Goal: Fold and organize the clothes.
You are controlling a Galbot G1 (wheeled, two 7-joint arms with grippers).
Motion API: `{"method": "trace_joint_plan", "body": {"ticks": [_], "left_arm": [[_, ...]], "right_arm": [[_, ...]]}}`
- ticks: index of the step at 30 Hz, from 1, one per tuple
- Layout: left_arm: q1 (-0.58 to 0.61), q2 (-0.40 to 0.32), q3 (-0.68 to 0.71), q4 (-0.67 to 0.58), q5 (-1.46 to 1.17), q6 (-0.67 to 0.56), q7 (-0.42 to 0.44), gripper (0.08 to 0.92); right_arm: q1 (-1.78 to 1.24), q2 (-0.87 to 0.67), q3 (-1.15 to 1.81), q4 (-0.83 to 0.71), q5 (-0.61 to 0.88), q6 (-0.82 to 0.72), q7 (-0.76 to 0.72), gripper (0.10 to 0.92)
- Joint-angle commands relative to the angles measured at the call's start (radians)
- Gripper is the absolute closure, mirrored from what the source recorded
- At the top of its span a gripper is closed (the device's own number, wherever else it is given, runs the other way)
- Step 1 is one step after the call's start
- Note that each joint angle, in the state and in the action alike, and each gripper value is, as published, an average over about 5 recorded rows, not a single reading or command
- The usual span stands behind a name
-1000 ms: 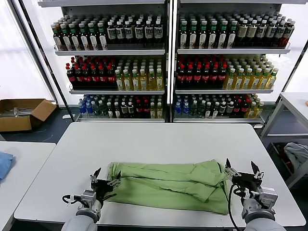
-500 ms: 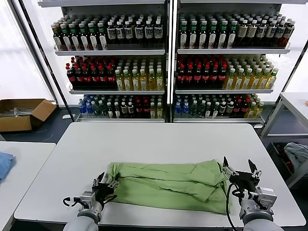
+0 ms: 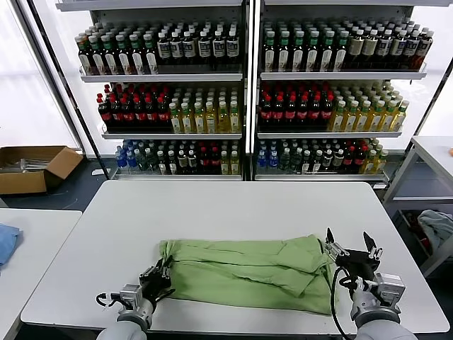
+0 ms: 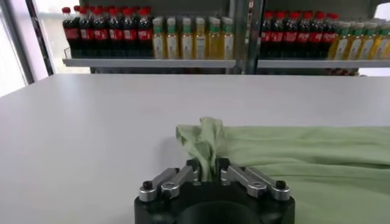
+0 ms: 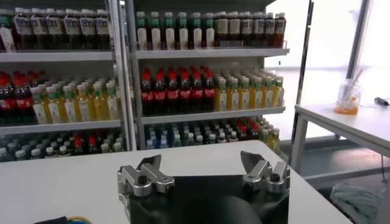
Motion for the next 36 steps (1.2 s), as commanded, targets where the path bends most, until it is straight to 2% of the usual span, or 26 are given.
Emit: {"method": "trace_joint_plan", "body": {"ticks": [1, 4, 6, 11, 14, 17, 19, 22, 26, 32, 36], "left_arm": [[-0.015, 0.013, -0.04, 0.017, -0.009, -0.01, -0.005, 0.875], [-0.033, 0.059, -0.104, 0.01, -0.031, -0.016, -0.019, 0.906], [-0.049, 0.118, -0.166, 0.005, -0.055, -0.018, -0.026, 0.907], [-0.076, 0.37, -0.375, 0.025, -0.169, -0.016, -0.028, 0.907], [-0.089, 0.505, -0.492, 0.095, -0.233, -0.016, -0.021, 0.907], [-0.106, 0.597, -0.546, 0.168, -0.247, -0.024, -0.015, 0.907], [-0.103, 0.621, -0.545, 0.168, -0.249, -0.022, -0.01, 0.907], [-0.091, 0.589, -0.507, 0.1, -0.242, -0.011, -0.007, 0.907], [-0.076, 0.492, -0.407, -0.025, -0.227, 0.012, -0.015, 0.907], [-0.053, 0.344, -0.134, -0.226, -0.154, 0.038, -0.038, 0.907], [-0.068, 0.249, 0.054, -0.273, -0.08, 0.06, -0.045, 0.907]], "right_arm": [[0.004, -0.003, 0.002, -0.003, 0.001, 0.001, 0.001, 0.203], [0.01, -0.008, 0.008, -0.006, 0.005, 0.001, 0.002, 0.203], [0.017, -0.012, 0.011, -0.007, 0.009, -0.001, 0.002, 0.203], [0.035, -0.017, 0.011, -0.009, 0.014, -0.005, 0.003, 0.203], [0.041, -0.013, 0.005, -0.013, 0.014, -0.005, 0.004, 0.203], [0.043, -0.006, -0.001, -0.018, 0.013, -0.001, 0.005, 0.203], [0.044, 0.0, -0.004, -0.024, 0.012, 0.002, 0.006, 0.203], [0.046, 0.008, -0.007, -0.034, 0.011, 0.007, 0.008, 0.203], [0.041, 0.012, -0.004, -0.032, 0.009, 0.007, 0.009, 0.203], [0.019, 0.012, 0.017, -0.013, 0.007, 0.005, 0.01, 0.203], [-0.005, 0.015, 0.03, 0.0, 0.004, 0.006, 0.01, 0.203]]}}
